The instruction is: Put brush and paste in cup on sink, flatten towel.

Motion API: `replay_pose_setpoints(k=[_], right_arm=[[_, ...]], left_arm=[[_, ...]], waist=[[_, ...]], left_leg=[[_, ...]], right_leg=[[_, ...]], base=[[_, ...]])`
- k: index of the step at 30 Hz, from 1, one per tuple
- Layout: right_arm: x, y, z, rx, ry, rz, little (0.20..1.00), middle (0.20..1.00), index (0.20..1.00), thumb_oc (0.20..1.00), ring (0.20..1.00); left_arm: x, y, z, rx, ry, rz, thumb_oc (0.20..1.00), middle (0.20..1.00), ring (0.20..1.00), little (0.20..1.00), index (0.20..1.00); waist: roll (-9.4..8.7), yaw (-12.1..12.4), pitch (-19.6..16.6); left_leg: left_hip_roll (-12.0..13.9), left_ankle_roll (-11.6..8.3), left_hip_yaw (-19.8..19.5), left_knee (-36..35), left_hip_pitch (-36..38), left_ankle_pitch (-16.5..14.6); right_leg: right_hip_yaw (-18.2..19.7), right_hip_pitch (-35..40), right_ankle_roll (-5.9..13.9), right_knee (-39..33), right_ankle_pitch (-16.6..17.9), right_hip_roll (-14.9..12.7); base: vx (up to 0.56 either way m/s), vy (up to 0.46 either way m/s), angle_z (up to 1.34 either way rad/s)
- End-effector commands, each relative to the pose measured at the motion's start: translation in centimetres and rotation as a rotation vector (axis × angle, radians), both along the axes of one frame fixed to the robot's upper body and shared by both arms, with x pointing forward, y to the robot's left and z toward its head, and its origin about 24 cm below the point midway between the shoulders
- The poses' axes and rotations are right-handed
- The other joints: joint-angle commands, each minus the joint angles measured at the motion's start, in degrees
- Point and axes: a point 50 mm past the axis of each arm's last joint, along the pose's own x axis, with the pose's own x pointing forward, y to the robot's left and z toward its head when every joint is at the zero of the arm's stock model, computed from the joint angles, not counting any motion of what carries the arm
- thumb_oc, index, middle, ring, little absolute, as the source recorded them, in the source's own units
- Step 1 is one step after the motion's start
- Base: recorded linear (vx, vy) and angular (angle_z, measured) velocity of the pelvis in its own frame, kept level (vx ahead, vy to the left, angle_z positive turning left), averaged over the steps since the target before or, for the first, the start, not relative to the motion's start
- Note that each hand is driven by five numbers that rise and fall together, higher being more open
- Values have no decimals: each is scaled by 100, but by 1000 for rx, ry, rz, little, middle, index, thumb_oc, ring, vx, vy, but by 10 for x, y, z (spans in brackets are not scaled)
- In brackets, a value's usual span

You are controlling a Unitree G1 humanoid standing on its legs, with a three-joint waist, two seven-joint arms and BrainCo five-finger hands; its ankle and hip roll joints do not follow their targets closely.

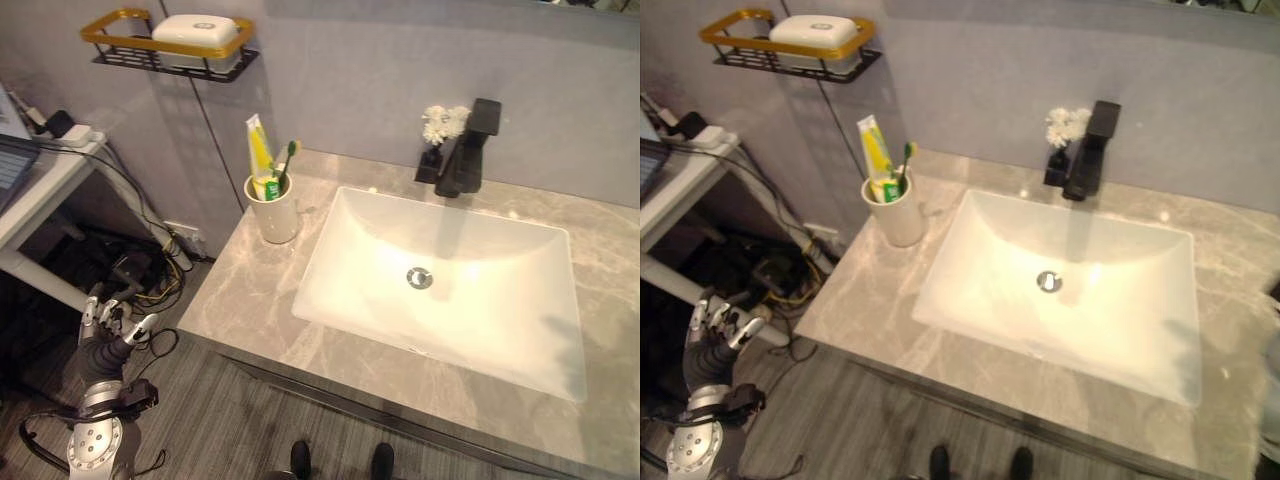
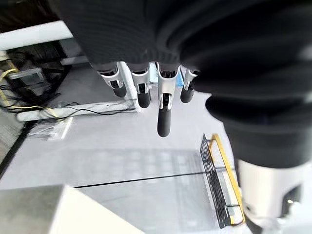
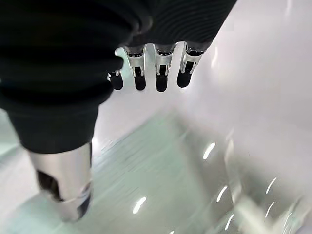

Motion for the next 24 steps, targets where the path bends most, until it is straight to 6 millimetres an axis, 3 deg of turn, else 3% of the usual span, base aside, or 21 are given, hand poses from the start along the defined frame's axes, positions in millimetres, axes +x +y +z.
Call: replay_pose_setpoints(k=[1, 3, 4, 6, 7, 8, 9, 10, 11, 12, 16, 17, 18, 19, 21, 24], right_arm=[[-6, -16, -14, 142, -125, -64, 1000, 1000, 1000, 1000, 1000], [-28, -49, -63, 376, -65, -230, 1000, 1000, 1000, 1000, 1000], [-28, -49, -64, 376, -65, -232, 1000, 1000, 1000, 1000, 1000], [-42, -67, -95, 505, -10, -342, 1000, 1000, 1000, 1000, 1000], [-55, -80, -124, 609, 68, -437, 1000, 1000, 1000, 1000, 1000], [-55, -81, -124, 610, 66, -436, 1000, 1000, 1000, 1000, 1000], [-56, -83, -134, 644, 107, -451, 1000, 1000, 1000, 1000, 1000], [-61, -89, -151, 714, 146, -481, 1000, 1000, 1000, 1000, 1000], [-69, -95, -184, 848, 247, -529, 1000, 1000, 1000, 1000, 1000], [-69, -96, -184, 849, 247, -527, 1000, 1000, 1000, 1000, 1000], [-82, -87, -254, 1138, 541, -509, 1000, 1000, 1000, 1000, 1000], [-82, -87, -254, 1138, 541, -508, 1000, 1000, 1000, 1000, 1000], [-98, -68, -300, 1287, 850, -513, 1000, 1000, 1000, 1000, 1000], [-97, -68, -300, 1287, 851, -510, 1000, 1000, 1000, 1000, 1000], [-113, -42, -332, 1428, 1061, -462, 1000, 1000, 1000, 1000, 1000], [-115, -28, -345, 1490, 1150, -413, 1000, 1000, 1000, 1000, 1000]], left_arm=[[-1, 3, 31, 134, -130, -7, 1000, 1000, 1000, 1000, 1000], [0, 0, 32, 150, -126, -35, 1000, 1000, 1000, 1000, 1000], [-1, 1, 32, 150, -125, -36, 1000, 1000, 1000, 1000, 1000], [4, -2, 33, 164, -129, -64, 1000, 1000, 1000, 1000, 1000], [10, -7, 35, 205, -123, -124, 1000, 1000, 1000, 1000, 1000], [10, -7, 35, 205, -124, -124, 1000, 1000, 1000, 1000, 1000], [13, -9, 36, 215, -124, -143, 827, 827, 827, 827, 827], [15, -11, 37, 222, -128, -161, 586, 586, 586, 586, 586], [20, -17, 38, 215, -132, -213, 200, 200, 200, 200, 200], [20, -16, 38, 214, -132, -213, 200, 200, 200, 200, 200], [27, -21, 39, 224, -130, -272, 200, 200, 200, 200, 200], [27, -21, 39, 224, -131, -271, 200, 200, 200, 200, 200], [29, -22, 36, 198, -123, -285, 200, 200, 200, 200, 200], [29, -21, 36, 198, -123, -284, 200, 200, 200, 200, 200], [28, -22, 30, 184, -101, -290, 200, 200, 200, 200, 200], [29, -23, 27, 180, -89, -298, 200, 200, 200, 200, 200]], waist=[[-61, -12, -120], [31, -233, -112], [29, -224, -124], [74, -331, -114], [131, -421, -121], [128, -415, -114], [161, -466, -104], [168, -496, -107], [225, -569, -63], [225, -566, -63], [297, -601, 6], [296, -602, 5], [325, -536, 53], [322, -542, 50], [337, -471, 79], [341, -429, 95]], left_leg=[[-33, -39, 167, 27, -70, 27], [-17, -40, 277, 27, -67, 8], [-14, -40, 286, 27, -71, 8], [5, -58, 359, 27, -49, -3], [31, -84, 398, 27, 6, -63], [31, -81, 407, 27, -7, -23], [29, -86, 425, 27, -5, -14], [38, -95, 450, 27, 11, -16], [45, -105, 513, 27, 38, -20], [48, -106, 523, 27, 39, -20], [86, -154, 679, 27, 82, -3], [87, -155, 683, 27, 76, 2], [110, -186, 740, 27, 78, 31], [111, -188, 744, 27, 74, 32], [115, -207, 734, 27, 66, 56], [114, -221, 734, 27, 47, 78]], right_leg=[[83, 355, 377, 6, -13, -254], [211, 260, 374, 6, 30, -254], [221, 252, 373, 6, 34, -251], [279, 233, 375, 6, 56, -257], [335, 248, 378, 10, 25, -244], [336, 235, 367, 7, 59, -244], [372, 219, 355, 9, 73, -234], [397, 215, 350, 9, 76, -228], [465, 199, 343, 13, 91, -217], [475, 195, 342, 13, 95, -214], [619, 131, 346, 10, 143, -191], [624, 123, 344, 10, 149, -190], [664, 81, 330, 6, 166, -180], [668, 75, 329, 6, 167, -179], [653, 55, 323, 6, 163, -184], [646, 35, 321, 6, 163, -186]], base=[[-10, -12, -30], [-16, 7, -39], [2, 4, -22], [22, -21, -25], [2, -22, -19], [2, -11, -7], [0, 0, 0], [-12, 3, -12], [-4, -2, -18], [-15, 6, -22], [-16, 8, -21], [-44, -14, -18], [-32, -14, -15], [-36, -21, -17], [-13, -21, -14], [-5, -8, -2]])
